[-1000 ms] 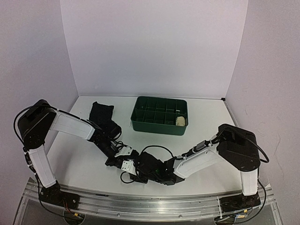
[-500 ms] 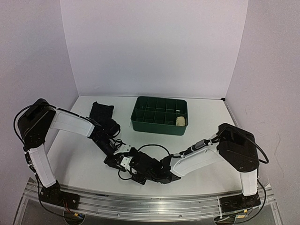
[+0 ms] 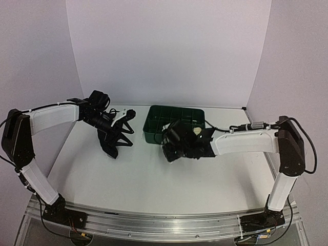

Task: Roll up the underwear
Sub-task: Pick up the underwear from the center of the board, then place the underwear in the storage box.

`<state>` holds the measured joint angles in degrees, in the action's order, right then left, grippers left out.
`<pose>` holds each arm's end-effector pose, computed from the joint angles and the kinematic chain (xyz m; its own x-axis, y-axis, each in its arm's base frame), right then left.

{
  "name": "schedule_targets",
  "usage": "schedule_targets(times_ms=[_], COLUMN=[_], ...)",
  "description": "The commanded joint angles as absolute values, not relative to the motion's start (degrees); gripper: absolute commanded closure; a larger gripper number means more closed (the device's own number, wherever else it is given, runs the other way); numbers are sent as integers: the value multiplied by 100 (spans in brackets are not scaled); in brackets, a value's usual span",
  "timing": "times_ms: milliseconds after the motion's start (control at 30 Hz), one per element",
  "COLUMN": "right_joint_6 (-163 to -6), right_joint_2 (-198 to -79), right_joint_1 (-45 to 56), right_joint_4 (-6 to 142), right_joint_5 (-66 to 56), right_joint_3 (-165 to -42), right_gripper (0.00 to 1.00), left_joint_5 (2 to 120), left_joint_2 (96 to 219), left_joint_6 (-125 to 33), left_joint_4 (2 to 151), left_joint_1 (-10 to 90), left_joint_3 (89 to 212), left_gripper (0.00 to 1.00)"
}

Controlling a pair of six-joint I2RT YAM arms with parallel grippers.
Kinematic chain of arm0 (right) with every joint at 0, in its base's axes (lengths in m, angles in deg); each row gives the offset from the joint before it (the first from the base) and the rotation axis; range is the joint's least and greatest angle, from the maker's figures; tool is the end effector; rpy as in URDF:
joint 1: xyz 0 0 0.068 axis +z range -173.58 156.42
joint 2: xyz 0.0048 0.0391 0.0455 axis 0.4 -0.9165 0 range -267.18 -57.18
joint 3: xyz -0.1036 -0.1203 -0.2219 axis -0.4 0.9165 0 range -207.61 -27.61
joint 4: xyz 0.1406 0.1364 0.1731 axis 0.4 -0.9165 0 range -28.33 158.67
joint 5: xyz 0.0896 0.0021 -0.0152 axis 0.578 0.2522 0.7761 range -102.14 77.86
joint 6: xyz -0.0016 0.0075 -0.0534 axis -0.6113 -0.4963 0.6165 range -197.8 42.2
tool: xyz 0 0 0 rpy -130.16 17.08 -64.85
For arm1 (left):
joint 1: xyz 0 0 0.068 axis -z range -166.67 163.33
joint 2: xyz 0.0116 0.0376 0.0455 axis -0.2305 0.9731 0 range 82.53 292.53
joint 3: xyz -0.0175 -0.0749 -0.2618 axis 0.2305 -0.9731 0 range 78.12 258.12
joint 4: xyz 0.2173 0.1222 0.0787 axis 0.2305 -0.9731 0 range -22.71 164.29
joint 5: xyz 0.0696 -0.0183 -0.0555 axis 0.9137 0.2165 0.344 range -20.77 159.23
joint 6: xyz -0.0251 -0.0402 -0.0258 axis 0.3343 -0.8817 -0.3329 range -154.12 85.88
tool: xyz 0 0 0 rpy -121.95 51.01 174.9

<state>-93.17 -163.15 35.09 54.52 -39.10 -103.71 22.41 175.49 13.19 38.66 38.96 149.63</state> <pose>0.2276 0.3427 0.2240 -0.5053 -0.3756 -0.7769 -0.4749 0.8728 -0.1131 0.2926 -0.1692 0.2610 -0.0329 0.5737 -0.8184 0.9993 0.0352 -0.0156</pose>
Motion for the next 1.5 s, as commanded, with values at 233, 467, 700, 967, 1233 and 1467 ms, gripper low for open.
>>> schedule_targets(times_ms=[233, 467, 700, 967, 1233, 1467], right_joint_6=[-9495, -9429, -9354, -10068, -10160, -10541], right_joint_2=[-17131, -18114, -18654, -19061, -19395, -19652], right_joint_1=[2377, 2161, 2037, 1791, 1645, 1473], right_joint_4=[3874, 3287, 3078, 2940, 2917, 2893], right_joint_5=[-5395, -6019, -5947, -4728, -4233, -3874], right_joint_3=[-12570, -13553, -13896, -13957, -14301, -14336], right_gripper=[100, 100, 100, 100, 100, 100], left_joint_5=[2630, 2718, 2757, 2773, 2801, 2827], left_joint_2=[17267, 17262, 17236, 17240, 17262, 17303], left_joint_6=[-589, -525, -520, -494, -514, -526], left_joint_4=[4634, 4629, 4564, 4599, 4609, 4610], left_joint_1=[3932, 3936, 3928, 3930, 3927, 3932], left_joint_3=[14956, 14842, 14763, 14696, 14643, 14632], left_gripper=[25, 25, 25, 25, 25, 24])
